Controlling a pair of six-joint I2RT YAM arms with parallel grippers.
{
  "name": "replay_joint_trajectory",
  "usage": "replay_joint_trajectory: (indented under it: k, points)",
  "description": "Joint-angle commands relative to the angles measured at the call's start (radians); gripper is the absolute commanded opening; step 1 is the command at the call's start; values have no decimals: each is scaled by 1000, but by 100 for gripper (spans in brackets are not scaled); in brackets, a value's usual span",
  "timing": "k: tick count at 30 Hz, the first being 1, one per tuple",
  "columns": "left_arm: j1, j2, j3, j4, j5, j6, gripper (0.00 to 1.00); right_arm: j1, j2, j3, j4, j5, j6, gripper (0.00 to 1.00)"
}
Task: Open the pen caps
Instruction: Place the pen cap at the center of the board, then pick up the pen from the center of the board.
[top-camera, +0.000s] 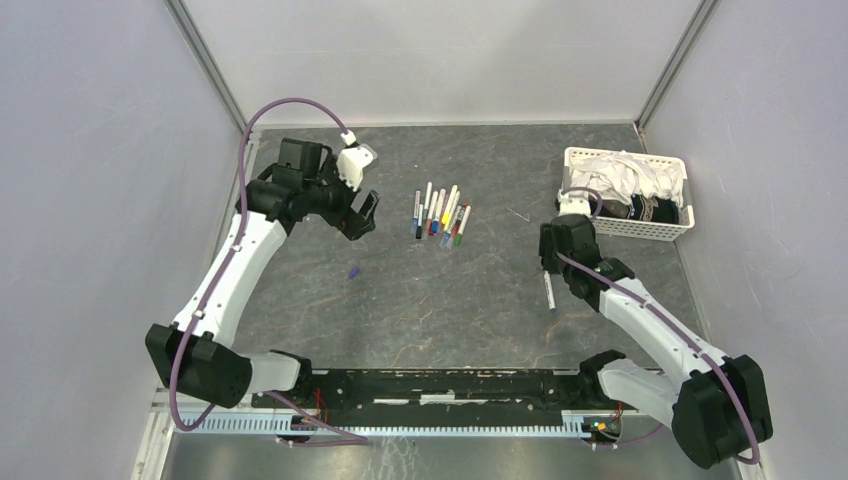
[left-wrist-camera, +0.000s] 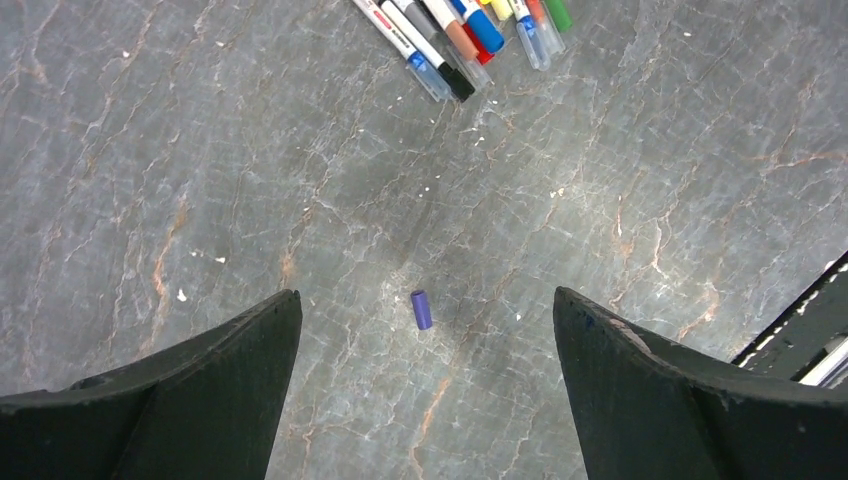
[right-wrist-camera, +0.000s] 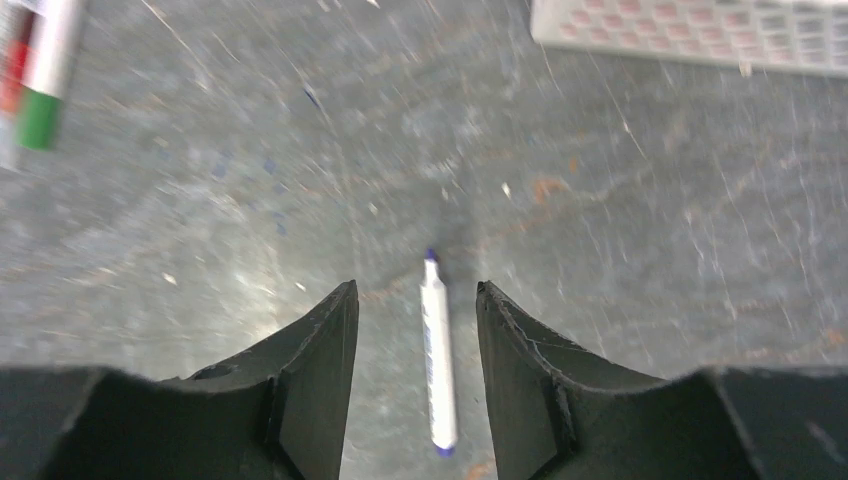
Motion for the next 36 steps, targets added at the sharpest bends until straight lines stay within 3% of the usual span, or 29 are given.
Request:
replay_joint_trajectory:
  k: [1, 7, 11, 15, 20, 25, 31, 36]
  points:
    - [8, -28, 83, -77, -40, -104, 100, 24, 73, 129, 42, -73, 45, 53]
    - [11, -74, 60, -96, -81, -105, 100, 184, 367, 398, 67, -63, 129, 62]
    - [13, -102, 35, -112, -79, -91, 100, 216, 581, 565, 58, -96, 169, 64]
    - [13, -120, 22, -129, -82, -83, 100, 217, 735, 688, 56, -108, 189, 63]
    - [13, -140, 9, -132, -93, -75, 100, 215, 917, 870, -29, -90, 191, 53]
    - [13, -144, 1, -132, -111, -62, 100, 214, 971, 913, -34, -88, 203, 47]
    - [13, -148, -17, -128, -98, -60, 100, 201, 952, 834, -10, -68, 206, 38]
    - [13, -150, -36, -120, -101, -63, 100, 185, 956, 802, 2, -74, 204, 37]
